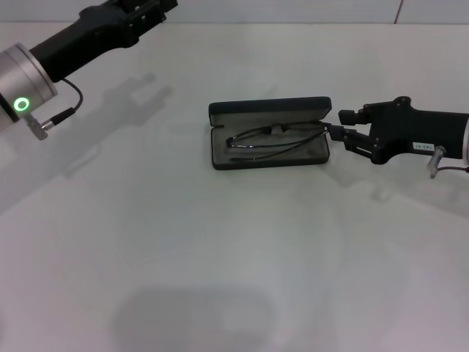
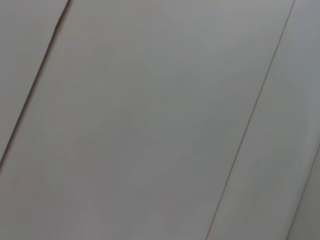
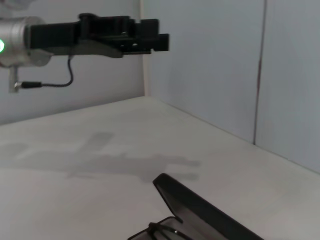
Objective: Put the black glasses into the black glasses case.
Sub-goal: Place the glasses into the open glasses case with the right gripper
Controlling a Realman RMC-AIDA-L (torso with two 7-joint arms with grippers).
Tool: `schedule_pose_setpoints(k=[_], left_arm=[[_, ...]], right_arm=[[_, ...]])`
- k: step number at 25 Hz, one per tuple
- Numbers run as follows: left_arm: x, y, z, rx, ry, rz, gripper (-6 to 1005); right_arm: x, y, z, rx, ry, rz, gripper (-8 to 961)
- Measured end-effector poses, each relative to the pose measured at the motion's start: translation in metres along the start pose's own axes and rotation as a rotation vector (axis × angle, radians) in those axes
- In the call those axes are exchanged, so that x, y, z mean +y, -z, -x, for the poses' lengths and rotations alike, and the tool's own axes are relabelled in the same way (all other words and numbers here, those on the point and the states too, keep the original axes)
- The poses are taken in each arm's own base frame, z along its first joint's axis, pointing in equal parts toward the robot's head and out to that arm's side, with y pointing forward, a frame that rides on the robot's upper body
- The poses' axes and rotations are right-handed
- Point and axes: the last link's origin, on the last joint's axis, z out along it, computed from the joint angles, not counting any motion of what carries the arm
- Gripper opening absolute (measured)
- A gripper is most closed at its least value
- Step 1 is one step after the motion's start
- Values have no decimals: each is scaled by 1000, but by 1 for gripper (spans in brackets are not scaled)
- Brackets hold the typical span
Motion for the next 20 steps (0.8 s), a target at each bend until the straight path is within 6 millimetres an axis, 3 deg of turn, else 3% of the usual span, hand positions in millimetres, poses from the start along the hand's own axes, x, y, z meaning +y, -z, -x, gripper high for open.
schedule_pose_setpoints(k=[8, 20], left_arm=[[1, -1, 2, -10, -4, 7, 606], [3, -4, 1, -15, -16, 19, 606]], right_arm=[[-18, -6, -5, 0, -108, -66, 370], [-13, -30, -9, 58, -165, -19, 385]])
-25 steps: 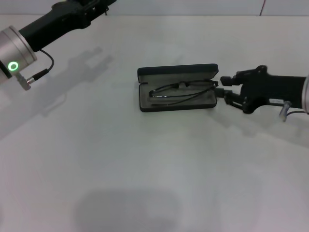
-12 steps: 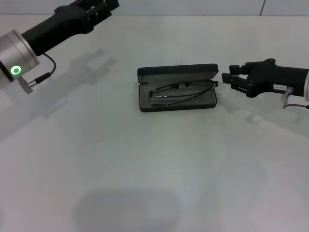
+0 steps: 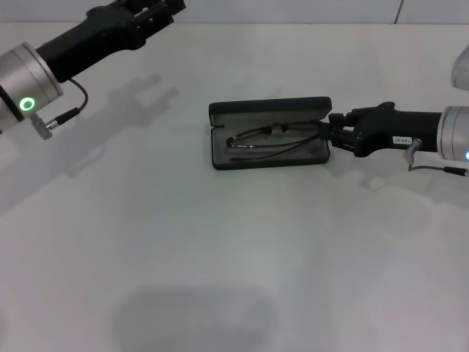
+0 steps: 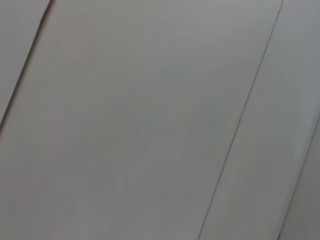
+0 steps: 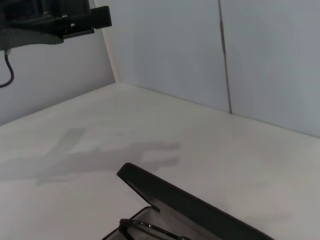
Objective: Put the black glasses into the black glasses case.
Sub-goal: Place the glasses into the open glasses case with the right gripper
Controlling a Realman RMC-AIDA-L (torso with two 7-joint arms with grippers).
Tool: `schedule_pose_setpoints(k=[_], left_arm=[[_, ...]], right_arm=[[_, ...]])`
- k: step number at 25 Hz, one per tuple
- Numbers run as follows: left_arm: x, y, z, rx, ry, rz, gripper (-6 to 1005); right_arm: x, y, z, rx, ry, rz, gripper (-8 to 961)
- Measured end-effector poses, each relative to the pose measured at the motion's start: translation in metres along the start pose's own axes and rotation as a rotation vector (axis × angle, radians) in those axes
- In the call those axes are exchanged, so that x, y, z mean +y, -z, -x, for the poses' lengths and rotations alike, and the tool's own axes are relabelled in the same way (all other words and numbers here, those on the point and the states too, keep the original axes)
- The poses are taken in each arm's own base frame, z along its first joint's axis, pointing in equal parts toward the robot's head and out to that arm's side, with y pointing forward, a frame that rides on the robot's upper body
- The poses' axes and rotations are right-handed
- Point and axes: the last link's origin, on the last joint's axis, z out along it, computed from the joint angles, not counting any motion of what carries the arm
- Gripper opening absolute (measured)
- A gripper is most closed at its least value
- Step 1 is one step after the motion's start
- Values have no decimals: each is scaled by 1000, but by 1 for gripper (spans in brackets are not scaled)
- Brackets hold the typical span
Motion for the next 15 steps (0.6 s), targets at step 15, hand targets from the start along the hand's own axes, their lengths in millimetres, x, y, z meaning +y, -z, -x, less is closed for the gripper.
schedule_pose_setpoints(k=[15], left_arm=[[1, -3, -2, -1, -9, 8, 606]], right_arm=[[-2, -4, -4, 42, -8, -25, 403]])
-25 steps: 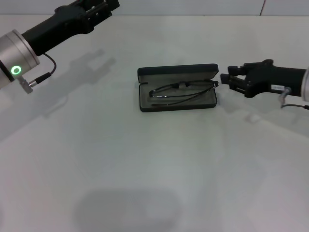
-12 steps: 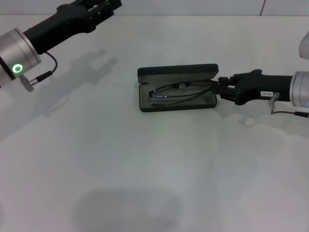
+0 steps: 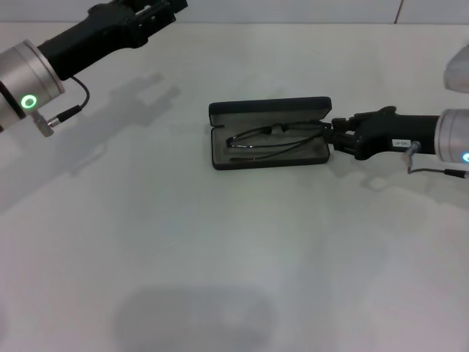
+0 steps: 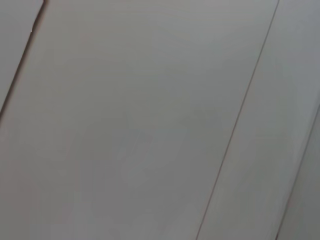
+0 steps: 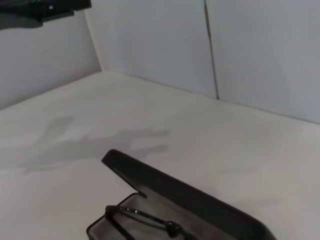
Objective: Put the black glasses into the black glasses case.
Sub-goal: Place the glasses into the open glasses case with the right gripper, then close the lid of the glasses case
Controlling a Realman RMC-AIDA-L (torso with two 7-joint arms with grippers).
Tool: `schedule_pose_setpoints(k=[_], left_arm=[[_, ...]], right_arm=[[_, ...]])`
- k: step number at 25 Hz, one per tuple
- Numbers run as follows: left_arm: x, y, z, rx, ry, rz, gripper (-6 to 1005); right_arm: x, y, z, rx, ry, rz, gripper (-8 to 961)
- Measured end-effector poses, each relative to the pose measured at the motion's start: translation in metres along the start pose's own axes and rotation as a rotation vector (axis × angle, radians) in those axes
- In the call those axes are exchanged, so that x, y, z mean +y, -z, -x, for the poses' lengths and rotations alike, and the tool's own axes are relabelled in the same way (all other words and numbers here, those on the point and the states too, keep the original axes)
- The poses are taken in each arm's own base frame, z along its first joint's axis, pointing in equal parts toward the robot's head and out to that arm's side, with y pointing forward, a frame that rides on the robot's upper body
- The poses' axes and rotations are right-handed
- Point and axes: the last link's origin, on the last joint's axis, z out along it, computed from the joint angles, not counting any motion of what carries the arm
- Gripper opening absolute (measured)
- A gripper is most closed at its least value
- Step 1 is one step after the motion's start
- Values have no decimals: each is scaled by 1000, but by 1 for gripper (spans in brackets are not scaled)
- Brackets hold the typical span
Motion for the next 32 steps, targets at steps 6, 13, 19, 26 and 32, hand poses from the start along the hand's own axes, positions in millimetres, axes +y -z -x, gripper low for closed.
schedule_pose_setpoints(k=[6, 13, 19, 26, 32], left_arm=[[1, -2, 0, 1, 1, 5, 606], [1, 0, 2, 0, 6, 0, 605], [5, -5, 12, -101, 22, 33, 605], [7, -46, 21, -381, 36, 40, 606], [22, -85, 18, -504, -35, 70, 605]], right_arm=[[7, -8, 1, 26, 21, 31, 411], [11, -6, 2, 17, 33, 49, 420], [8, 32, -4, -107, 36, 34, 427], [23, 60, -23, -120, 87, 170, 436], [44, 62, -46, -2, 153, 306, 443]])
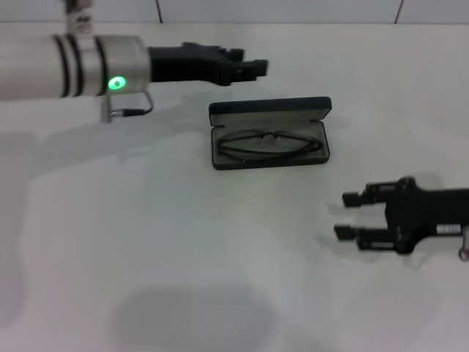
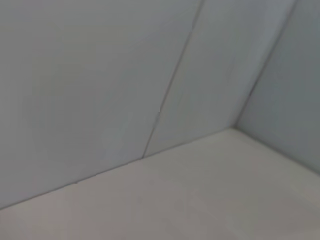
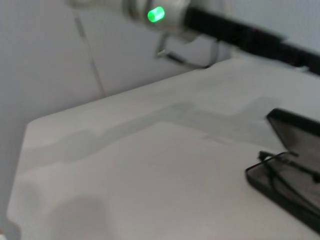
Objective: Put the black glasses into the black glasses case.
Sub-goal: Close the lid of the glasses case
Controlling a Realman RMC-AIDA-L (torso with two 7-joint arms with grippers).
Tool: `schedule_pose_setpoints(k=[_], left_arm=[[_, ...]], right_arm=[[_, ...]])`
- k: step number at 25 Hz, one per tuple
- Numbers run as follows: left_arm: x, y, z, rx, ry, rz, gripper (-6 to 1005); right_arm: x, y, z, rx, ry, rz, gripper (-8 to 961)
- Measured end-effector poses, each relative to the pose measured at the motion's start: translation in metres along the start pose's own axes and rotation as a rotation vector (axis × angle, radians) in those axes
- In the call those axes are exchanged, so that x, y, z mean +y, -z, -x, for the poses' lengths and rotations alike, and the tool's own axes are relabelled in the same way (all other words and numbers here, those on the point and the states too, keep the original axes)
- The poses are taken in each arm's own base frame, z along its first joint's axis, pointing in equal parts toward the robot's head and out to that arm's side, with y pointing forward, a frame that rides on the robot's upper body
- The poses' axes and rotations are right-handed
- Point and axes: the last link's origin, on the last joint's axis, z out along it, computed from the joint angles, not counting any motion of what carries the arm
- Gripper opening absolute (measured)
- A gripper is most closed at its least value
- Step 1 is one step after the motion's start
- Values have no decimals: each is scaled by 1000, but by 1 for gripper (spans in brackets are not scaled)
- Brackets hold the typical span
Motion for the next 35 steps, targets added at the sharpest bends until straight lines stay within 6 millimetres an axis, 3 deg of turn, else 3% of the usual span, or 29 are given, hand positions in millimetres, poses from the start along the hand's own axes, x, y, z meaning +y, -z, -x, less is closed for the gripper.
schedule_pose_setpoints(k=[2, 7, 14, 26, 32, 34, 35], left_arm=[[5, -15, -4, -41, -46, -19, 605], [8, -33, -1, -119, -110, -66, 606], [7, -39, 10, -162, -132, -109, 606], [15, -31, 51, -223, -182, -61, 606], [29, -11, 41, -18, -214, 53, 606], [40, 11, 39, 98, -248, 148, 605], [47, 31, 41, 161, -281, 225, 605]], right_arm=[[4, -3, -4, 2, 1, 12, 446], [10, -8, -11, -3, -3, 32, 646], [14, -8, -9, -18, -4, 58, 656], [9, -9, -1, -24, 20, 50, 653], [9, -10, 7, -56, 53, 65, 653], [13, -8, 13, -106, 101, 85, 653], [17, -7, 15, -141, 136, 101, 653]])
